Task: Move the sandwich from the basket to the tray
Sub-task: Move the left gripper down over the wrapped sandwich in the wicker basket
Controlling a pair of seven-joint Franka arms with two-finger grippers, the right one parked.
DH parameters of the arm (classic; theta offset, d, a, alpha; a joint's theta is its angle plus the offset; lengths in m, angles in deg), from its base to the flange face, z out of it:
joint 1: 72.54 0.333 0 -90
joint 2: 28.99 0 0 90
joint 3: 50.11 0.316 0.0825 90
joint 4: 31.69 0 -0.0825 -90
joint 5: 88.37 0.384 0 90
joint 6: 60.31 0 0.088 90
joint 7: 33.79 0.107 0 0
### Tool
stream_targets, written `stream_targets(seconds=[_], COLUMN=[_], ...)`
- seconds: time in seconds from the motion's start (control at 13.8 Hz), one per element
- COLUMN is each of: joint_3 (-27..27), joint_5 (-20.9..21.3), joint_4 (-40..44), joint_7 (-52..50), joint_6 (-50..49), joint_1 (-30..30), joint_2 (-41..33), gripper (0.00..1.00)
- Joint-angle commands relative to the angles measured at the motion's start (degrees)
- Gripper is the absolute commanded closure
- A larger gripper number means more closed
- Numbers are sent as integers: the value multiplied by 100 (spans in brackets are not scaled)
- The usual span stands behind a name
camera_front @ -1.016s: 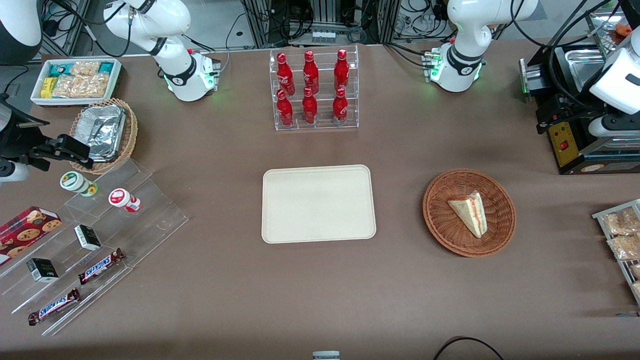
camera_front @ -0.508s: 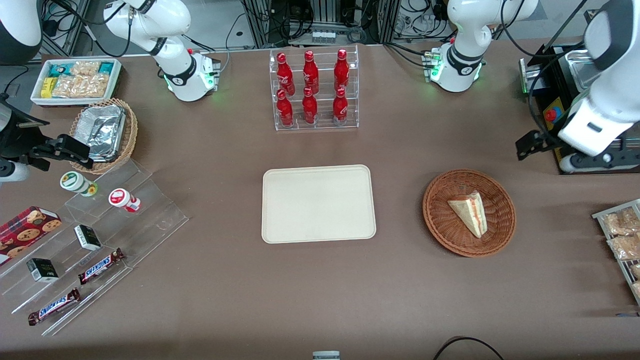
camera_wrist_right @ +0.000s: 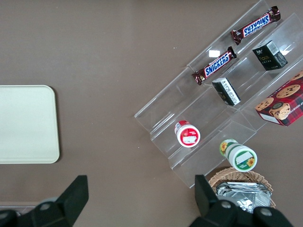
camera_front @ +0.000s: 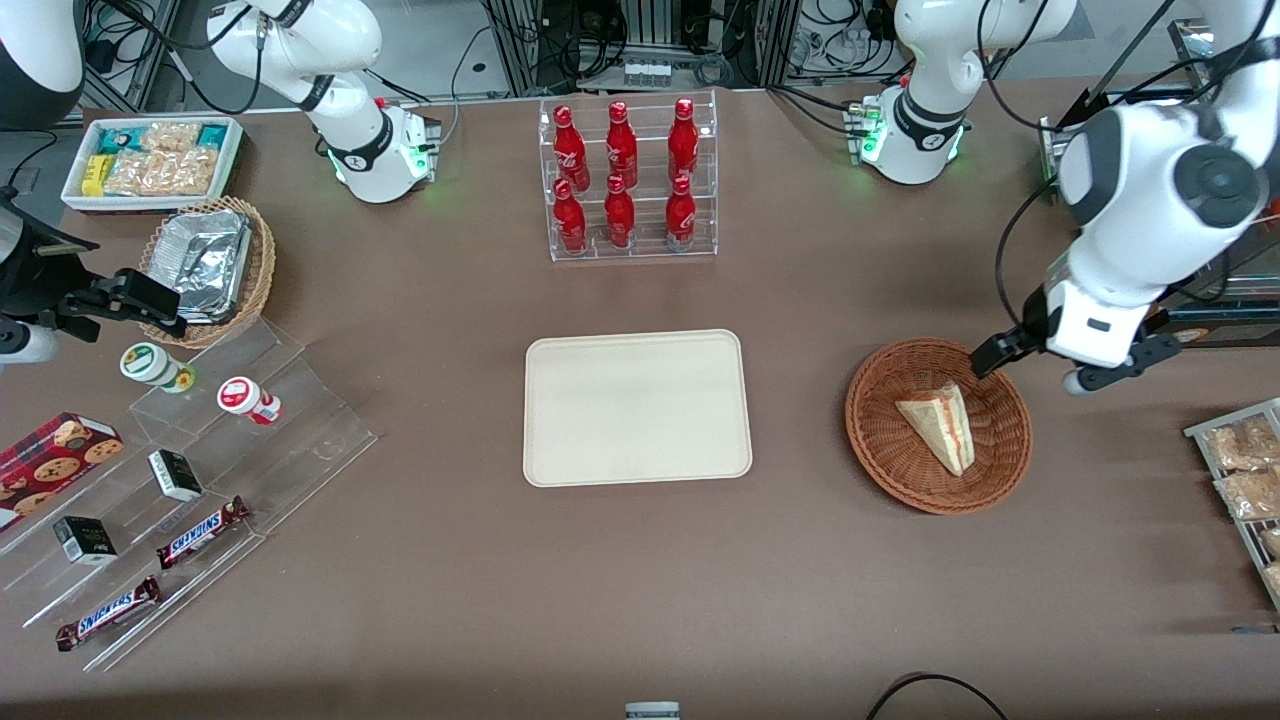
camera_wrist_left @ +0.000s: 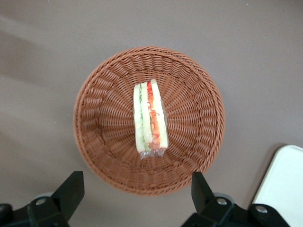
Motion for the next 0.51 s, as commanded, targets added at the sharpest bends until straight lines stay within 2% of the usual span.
stream_targets(seconds=[0.0,0.44], joint_3=[16,16], joint_5=[-59,38], joint_4=[-242,-268], joint_7=[-294,-418], joint_6=[603,1333], joint_1=[-24,-155], joint_2=[323,1070], gripper=[0,0])
